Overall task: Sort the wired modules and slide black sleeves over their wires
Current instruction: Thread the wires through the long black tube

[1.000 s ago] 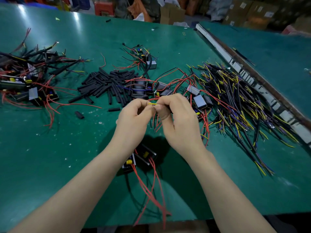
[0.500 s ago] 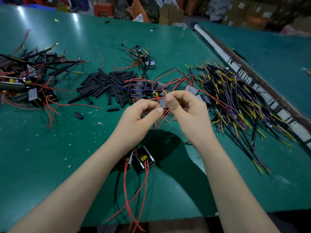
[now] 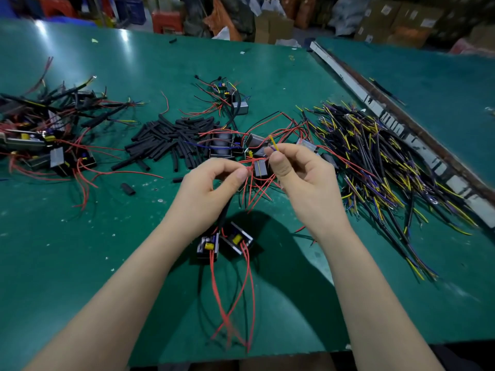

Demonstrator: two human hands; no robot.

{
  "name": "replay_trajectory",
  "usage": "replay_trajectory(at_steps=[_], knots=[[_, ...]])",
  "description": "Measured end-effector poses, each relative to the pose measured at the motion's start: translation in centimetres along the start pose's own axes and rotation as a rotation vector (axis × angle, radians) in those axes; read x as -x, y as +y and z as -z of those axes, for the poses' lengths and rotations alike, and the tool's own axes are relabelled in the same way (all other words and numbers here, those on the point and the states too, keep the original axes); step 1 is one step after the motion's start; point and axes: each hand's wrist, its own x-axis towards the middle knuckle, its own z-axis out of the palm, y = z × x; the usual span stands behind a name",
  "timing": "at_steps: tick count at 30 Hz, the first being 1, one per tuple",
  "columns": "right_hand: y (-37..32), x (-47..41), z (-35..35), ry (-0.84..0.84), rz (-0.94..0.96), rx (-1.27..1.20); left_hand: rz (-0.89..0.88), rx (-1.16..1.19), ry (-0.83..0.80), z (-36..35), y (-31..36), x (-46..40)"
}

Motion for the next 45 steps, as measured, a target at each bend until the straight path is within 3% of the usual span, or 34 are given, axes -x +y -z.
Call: replay_trajectory(at_steps=[8, 45], knots=[[0.3, 0.1, -0.6, -0.021, -0.041, 0.030, 0.024, 0.081, 0.117, -0.2, 0.3, -0.1], [-1.2, 0.7, -1.5, 0.015, -0.324, -0.098, -0.031, 0.294, 0.130, -1.1, 1.1, 0.3]])
